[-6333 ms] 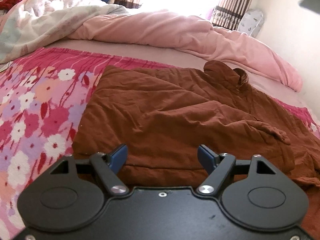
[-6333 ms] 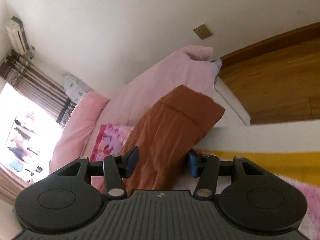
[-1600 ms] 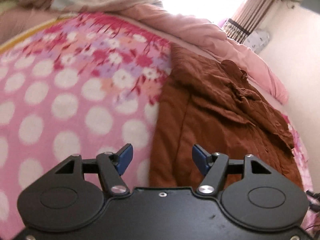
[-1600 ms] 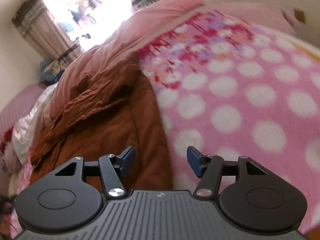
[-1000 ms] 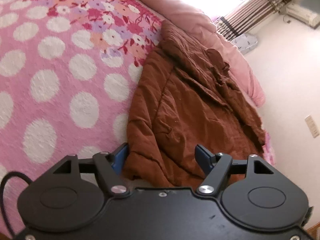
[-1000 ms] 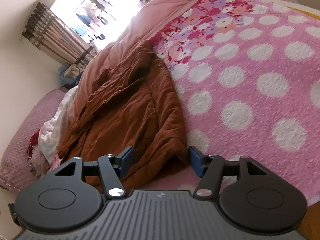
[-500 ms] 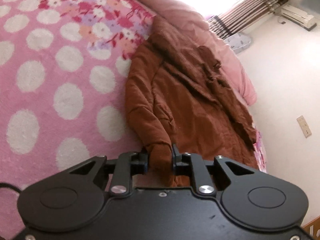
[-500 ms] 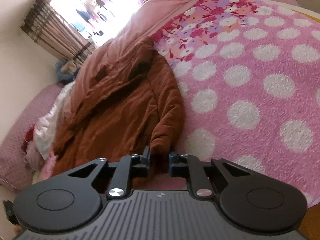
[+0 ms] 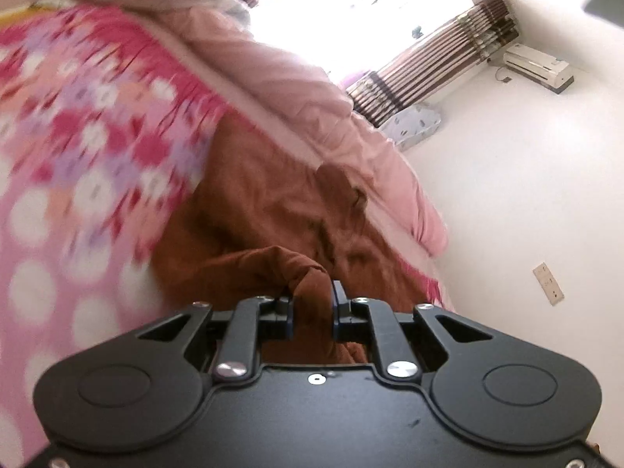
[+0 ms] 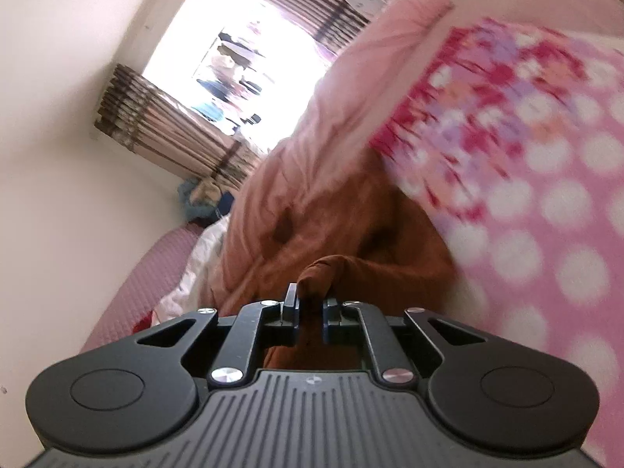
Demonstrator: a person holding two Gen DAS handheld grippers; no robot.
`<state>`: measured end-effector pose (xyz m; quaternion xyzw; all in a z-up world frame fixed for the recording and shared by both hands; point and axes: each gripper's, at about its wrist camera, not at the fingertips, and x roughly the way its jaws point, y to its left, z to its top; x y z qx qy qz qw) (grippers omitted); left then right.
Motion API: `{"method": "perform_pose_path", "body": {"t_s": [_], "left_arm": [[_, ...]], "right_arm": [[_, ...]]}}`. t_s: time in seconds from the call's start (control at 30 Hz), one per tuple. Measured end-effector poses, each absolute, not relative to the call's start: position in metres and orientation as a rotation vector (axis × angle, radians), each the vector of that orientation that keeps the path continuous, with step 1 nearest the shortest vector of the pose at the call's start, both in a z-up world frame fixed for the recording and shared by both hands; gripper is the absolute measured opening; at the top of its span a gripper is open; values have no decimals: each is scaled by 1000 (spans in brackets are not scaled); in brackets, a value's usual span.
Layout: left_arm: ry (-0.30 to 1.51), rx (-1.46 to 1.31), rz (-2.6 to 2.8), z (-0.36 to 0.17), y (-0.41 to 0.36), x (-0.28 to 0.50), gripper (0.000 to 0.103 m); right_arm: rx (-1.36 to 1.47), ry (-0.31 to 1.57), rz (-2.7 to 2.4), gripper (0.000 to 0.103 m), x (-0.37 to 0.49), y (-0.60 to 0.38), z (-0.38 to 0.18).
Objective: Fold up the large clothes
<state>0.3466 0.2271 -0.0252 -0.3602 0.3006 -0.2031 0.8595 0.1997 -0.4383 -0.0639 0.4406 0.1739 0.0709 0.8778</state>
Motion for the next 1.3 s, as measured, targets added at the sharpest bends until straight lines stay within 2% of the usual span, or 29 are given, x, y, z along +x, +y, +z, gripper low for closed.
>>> {"method": "perform_pose_path", "body": {"t_s": [0.2, 0.37, 0.43, 0.47, 0.5, 0.6, 0.63, 0.67, 0.7, 0.73, 0.8, 0.87, 0.97, 1.2, 1.23, 1.3], "left_arm": [[595, -710, -397, 12, 225, 446, 14], [655, -665, -331, -1, 216, 543, 15], [704, -649, -302, -22, 209, 578, 19], [732, -639, -292, -33, 207, 593, 23], [762, -636, -270, -44, 206, 606, 34], [831, -710, -249, -74, 209, 630, 36], [827, -743, -257, -76, 214, 632, 36], [817, -771, -272, -74, 220, 631, 37], [800, -785, -288, -68, 225, 627, 42], [773, -779, -299, -61, 230, 621, 47], [703, -709, -266, -40, 235, 603, 62], [640, -593, -232, -25, 238, 585, 64], [629, -539, -239, -29, 239, 574, 64], [741, -566, -206, -70, 218, 599, 64], [746, -564, -208, -72, 213, 601, 62], [730, -536, -197, -70, 203, 601, 51]], "right_arm": [[932, 322, 128, 10, 293, -463, -24], [948, 346, 81, 10, 384, -482, -21], [946, 378, 50, 10, 419, -487, -31], [946, 400, 28, 11, 437, -491, -39], [953, 419, 10, 11, 451, -493, -47], [972, 483, -38, 17, 485, -498, -79], [1004, 491, -45, 23, 491, -500, -90], [1039, 492, -39, 24, 494, -502, -98], [1076, 484, -30, 26, 493, -504, -103], [1096, 469, -12, 33, 491, -507, -103], [1074, 410, 12, 52, 478, -510, -94], [988, 356, 4, 83, 461, -511, -77], [828, 324, 7, 84, 445, -507, -62], [635, 442, -42, 82, 463, -480, -69], [627, 449, -44, 81, 467, -477, -69], [608, 458, -54, 75, 471, -470, -69]]}}
